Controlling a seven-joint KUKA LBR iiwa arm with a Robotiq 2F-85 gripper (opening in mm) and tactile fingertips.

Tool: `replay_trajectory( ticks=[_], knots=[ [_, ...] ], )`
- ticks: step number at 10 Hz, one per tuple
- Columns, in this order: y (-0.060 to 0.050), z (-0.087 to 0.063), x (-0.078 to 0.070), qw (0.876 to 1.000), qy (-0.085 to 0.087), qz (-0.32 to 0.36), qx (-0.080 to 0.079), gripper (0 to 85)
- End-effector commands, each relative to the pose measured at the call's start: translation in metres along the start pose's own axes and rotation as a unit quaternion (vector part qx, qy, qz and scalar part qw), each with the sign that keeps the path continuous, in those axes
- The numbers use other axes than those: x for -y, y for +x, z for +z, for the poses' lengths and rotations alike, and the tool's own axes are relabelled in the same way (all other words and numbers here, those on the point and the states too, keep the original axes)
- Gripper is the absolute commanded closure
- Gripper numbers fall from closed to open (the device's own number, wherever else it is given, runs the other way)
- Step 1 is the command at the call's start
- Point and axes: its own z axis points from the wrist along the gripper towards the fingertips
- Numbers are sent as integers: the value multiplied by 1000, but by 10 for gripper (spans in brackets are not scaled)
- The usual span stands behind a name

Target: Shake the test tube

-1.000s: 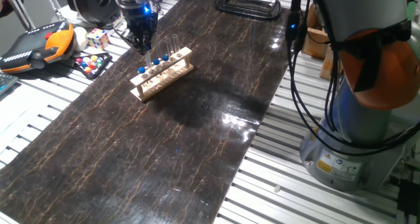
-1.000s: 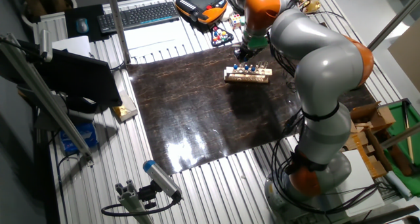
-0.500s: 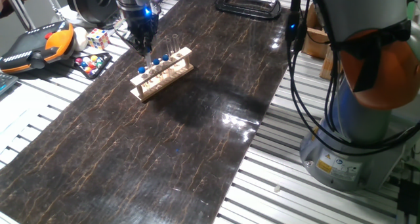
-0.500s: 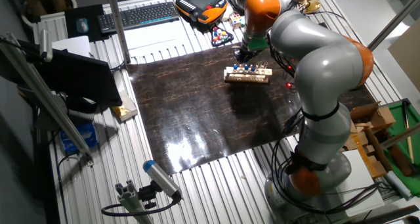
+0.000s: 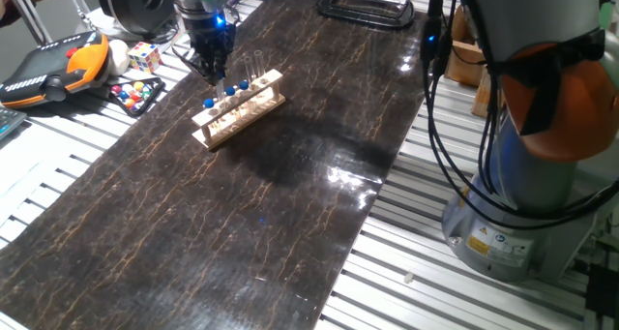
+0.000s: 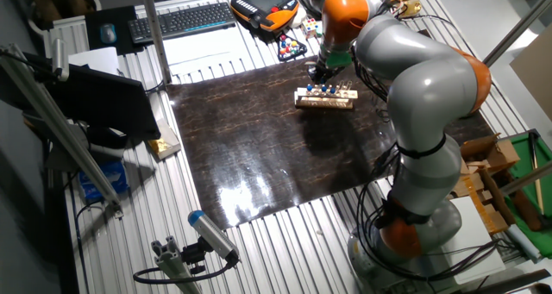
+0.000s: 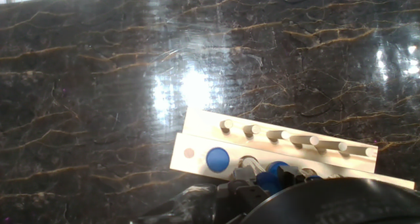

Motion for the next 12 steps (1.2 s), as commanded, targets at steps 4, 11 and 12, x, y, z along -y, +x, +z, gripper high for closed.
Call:
replay_trajectory(
  ticks=[4,11,12],
  knots=[
    [1,2,-2,1000,-1,6,3,487],
    [3,-23,-5,1000,4,9,1,500],
    [5,-32,-8,1000,5,12,-4,520]
  ],
)
